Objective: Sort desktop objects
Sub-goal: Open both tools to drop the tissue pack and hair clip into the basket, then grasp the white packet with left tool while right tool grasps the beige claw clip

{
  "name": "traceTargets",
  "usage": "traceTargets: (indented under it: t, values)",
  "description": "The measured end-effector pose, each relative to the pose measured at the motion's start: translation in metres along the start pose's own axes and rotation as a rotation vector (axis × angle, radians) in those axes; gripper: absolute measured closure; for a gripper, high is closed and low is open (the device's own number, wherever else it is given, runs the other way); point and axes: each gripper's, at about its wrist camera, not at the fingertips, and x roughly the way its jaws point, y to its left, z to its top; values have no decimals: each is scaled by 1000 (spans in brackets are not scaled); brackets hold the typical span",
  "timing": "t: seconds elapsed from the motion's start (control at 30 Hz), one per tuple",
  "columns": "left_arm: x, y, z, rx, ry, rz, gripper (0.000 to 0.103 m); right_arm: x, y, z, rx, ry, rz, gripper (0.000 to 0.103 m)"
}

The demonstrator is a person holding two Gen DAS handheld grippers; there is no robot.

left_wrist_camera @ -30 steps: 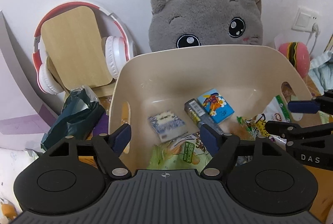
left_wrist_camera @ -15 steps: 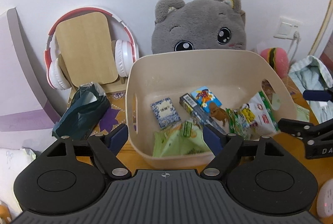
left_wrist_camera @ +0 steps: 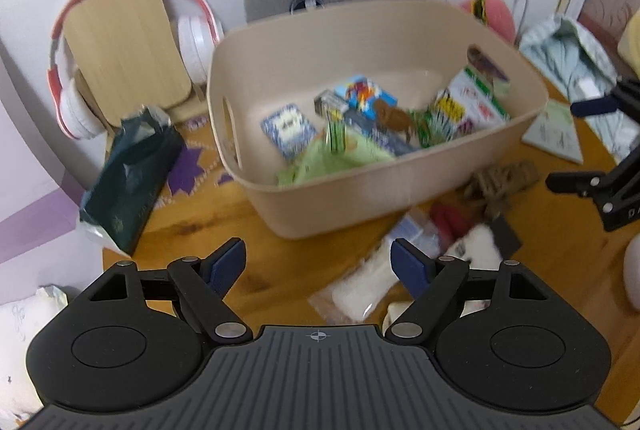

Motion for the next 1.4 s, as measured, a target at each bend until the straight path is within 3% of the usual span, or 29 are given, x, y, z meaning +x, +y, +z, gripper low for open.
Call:
traceTargets:
  t: [0.4, 0.6, 1.0, 1.13, 1.2, 1.4]
  values:
    - [51, 0, -15, 77, 115, -8, 22, 42, 2, -14, -179, 46, 29, 1]
    - [69, -3, -17, 95, 147, -39, 22, 64, 4, -15, -223, 81, 74, 7]
    - [100, -20, -14, 154, 187, -85, 22, 91, 9, -19, -235, 137, 155, 28]
    - [104, -26, -10, 174, 178, -108, 22, 88, 6, -21, -216, 135, 197, 48]
    - [106, -29, -9, 183, 184, -128, 27, 86, 9, -21, -225, 135, 209, 57]
    - [102, -31, -8, 207, 182, -163, 52, 82, 7, -21, -208, 136, 213, 62]
